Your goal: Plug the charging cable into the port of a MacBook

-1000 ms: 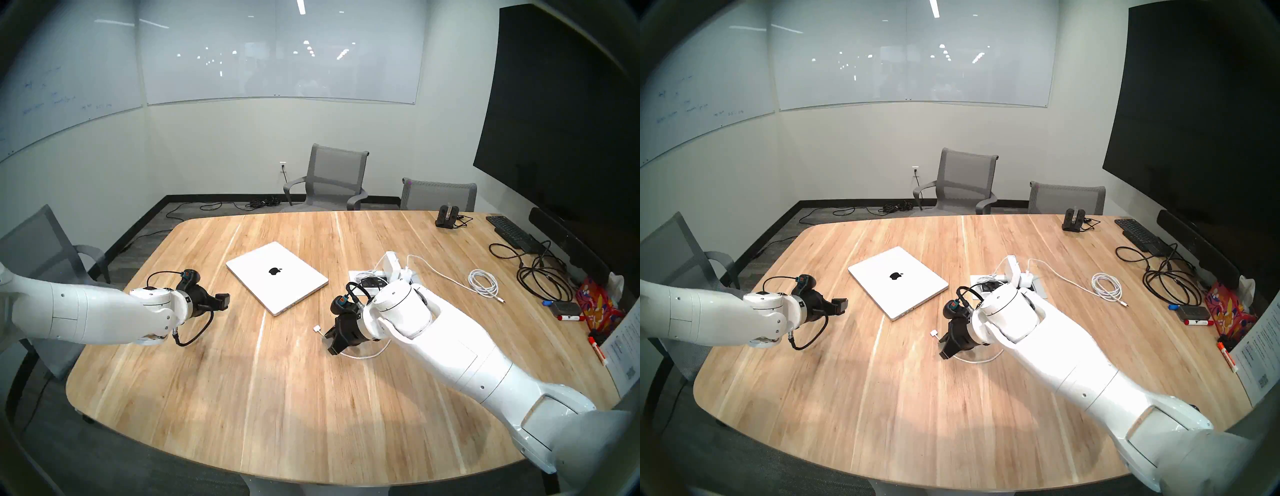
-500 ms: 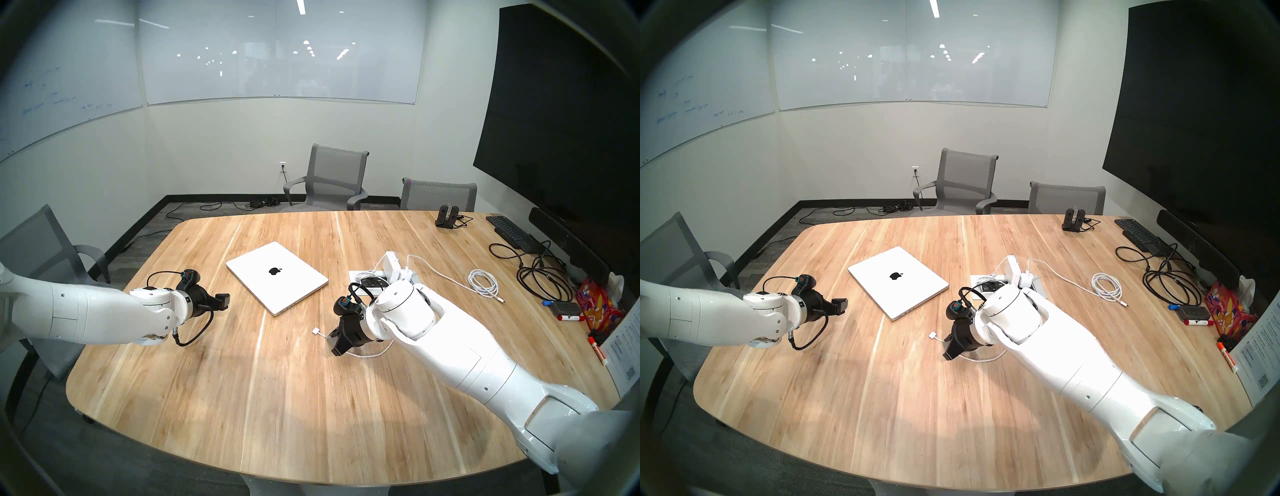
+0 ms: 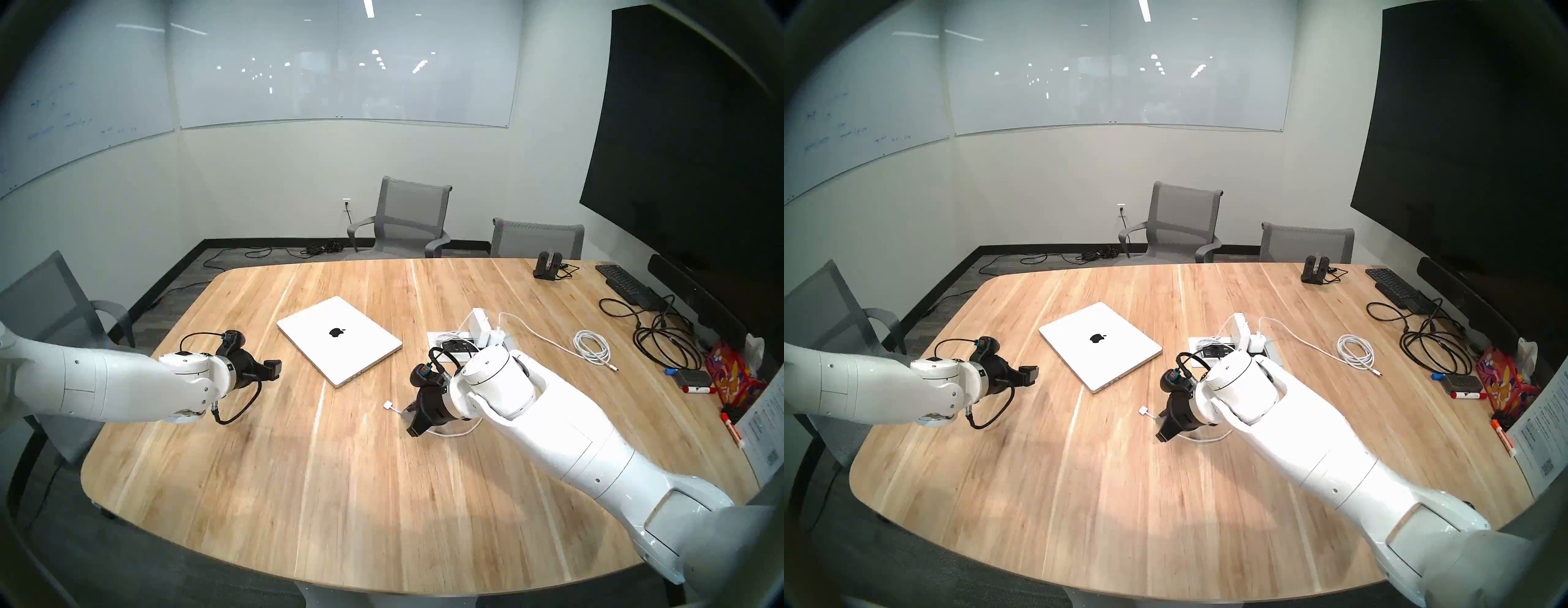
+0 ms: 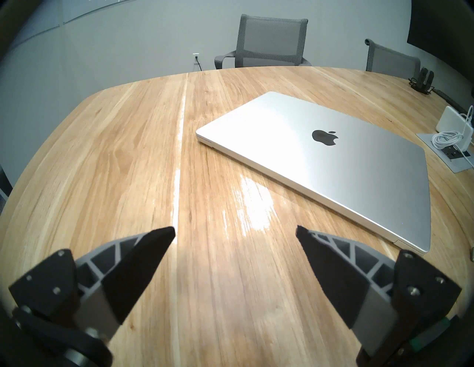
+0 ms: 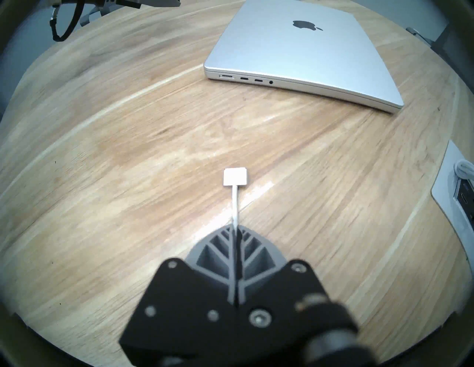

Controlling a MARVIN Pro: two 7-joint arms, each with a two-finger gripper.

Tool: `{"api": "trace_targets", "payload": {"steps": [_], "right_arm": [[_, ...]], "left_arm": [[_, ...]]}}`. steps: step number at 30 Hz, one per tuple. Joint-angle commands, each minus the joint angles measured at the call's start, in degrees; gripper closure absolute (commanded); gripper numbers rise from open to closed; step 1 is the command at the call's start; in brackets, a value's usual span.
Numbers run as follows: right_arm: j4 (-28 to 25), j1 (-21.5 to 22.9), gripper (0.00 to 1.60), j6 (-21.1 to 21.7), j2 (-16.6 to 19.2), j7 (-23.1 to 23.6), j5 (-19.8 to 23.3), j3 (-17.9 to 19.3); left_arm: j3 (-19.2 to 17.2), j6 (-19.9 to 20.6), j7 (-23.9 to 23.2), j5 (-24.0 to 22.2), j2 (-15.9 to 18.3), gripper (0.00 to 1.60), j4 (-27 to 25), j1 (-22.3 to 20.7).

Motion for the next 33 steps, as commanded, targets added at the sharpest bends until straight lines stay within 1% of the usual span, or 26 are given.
{"api": "trace_targets", "payload": {"steps": [1, 12, 29, 33], "right_arm": [[-1.6, 1.2, 1.6, 0.1, -0.7, 0.2, 0.0, 0.1], [-2.0, 1.9, 1.6, 0.4, -1.5, 0.4, 0.1, 0.0], [1.7, 4.1, 1.6, 0.3, -5.0, 0.5, -0.5, -1.3], [3.0, 4.6, 1.6, 0.1, -6.3, 0.4, -0.7, -1.9]], "left_arm": [[-0.7, -0.2, 0.0, 0.0, -0.1, 0.0, 0.0, -0.8], [-0.7, -0.2, 0.0, 0.0, -0.1, 0.0, 0.0, -0.8], [-0.7, -0.2, 0.0, 0.0, -0.1, 0.0, 0.0, -0.8], [-0.7, -0.2, 0.0, 0.0, -0.1, 0.0, 0.0, -0.8]]}}
